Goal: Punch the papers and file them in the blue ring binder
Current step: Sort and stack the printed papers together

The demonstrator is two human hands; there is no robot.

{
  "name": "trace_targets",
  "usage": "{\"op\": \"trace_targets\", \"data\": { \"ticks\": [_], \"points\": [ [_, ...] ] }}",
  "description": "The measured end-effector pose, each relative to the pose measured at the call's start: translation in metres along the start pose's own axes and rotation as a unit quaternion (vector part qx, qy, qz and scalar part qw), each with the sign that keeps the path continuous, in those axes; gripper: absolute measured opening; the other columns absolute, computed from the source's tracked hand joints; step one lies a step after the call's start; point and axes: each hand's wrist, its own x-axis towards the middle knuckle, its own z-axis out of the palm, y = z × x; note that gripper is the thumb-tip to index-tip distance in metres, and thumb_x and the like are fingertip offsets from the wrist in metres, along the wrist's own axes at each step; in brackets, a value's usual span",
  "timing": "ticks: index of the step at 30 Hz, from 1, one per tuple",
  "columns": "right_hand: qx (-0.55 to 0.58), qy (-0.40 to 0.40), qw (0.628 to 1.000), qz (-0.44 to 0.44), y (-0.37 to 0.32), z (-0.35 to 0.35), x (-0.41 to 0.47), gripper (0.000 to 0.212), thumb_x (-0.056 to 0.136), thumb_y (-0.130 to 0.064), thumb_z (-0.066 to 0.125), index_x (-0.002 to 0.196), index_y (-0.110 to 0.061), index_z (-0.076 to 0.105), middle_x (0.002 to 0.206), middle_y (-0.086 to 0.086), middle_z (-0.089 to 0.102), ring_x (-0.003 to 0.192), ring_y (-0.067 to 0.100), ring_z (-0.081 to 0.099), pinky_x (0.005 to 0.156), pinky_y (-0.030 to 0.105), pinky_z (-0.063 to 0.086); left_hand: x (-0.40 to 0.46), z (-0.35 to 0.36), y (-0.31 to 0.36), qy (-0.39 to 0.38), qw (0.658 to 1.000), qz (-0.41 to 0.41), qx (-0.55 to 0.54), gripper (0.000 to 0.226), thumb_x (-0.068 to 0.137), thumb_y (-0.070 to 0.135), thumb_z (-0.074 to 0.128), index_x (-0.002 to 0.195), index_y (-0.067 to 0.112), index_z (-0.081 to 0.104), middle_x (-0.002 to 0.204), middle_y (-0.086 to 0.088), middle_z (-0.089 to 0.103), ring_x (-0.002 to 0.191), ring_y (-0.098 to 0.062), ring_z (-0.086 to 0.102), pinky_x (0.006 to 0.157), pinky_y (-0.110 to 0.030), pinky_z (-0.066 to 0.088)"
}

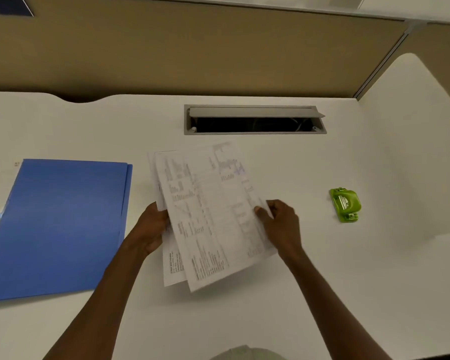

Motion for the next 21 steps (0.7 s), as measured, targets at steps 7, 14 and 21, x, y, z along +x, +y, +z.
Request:
{"op": "trace_targets", "data": {
  "ticks": [7, 14, 21],
  "points": [
    [0.088, -0.034, 0.995, 0.037, 0.010, 0.032, -0.009, 0.019, 0.090, -0.021, 0.063, 0.108, -0.013, 0.065, 0.102, -0.003, 0.073, 0.091, 0.011, 0.071, 0.084, 0.037, 0.059, -0.007, 0.007, 0.006, -0.030, 0.999, -0.019, -0.029, 0.021, 0.096, 0.008, 0.051, 0.081, 0.010, 0.064, 0.066, -0.006, 0.067, 0.057, -0.017, 0.063, 0.048, -0.027, 0.051],
    [0.071, 0.013, 0.997, -0.001, 0.007, 0.047, -0.014, 0.016, 0.092, -0.020, 0.061, 0.106, -0.013, 0.064, 0.104, -0.001, 0.072, 0.095, 0.013, 0.069, 0.086, 0.034, 0.058, 0.002, -0.001, 0.000, -0.076, 0.973, -0.069, -0.206, 0.073, 0.083, 0.077, 0.030, 0.137, 0.033, 0.051, 0.131, -0.003, 0.062, 0.120, -0.026, 0.060, 0.100, -0.051, 0.045],
    [-0.010, -0.012, 1.000, -0.022, 0.012, 0.048, -0.008, 0.020, 0.094, -0.026, 0.057, 0.107, -0.011, 0.063, 0.102, -0.003, 0.069, 0.087, 0.008, 0.064, 0.076, 0.018, 0.052, -0.003, -0.003, -0.009, 0.018, 0.997, -0.028, -0.066, 0.025, 0.091, 0.018, 0.059, 0.115, 0.023, 0.063, 0.116, -0.010, 0.070, 0.100, -0.029, 0.070, 0.077, -0.043, 0.058]
  ]
}}
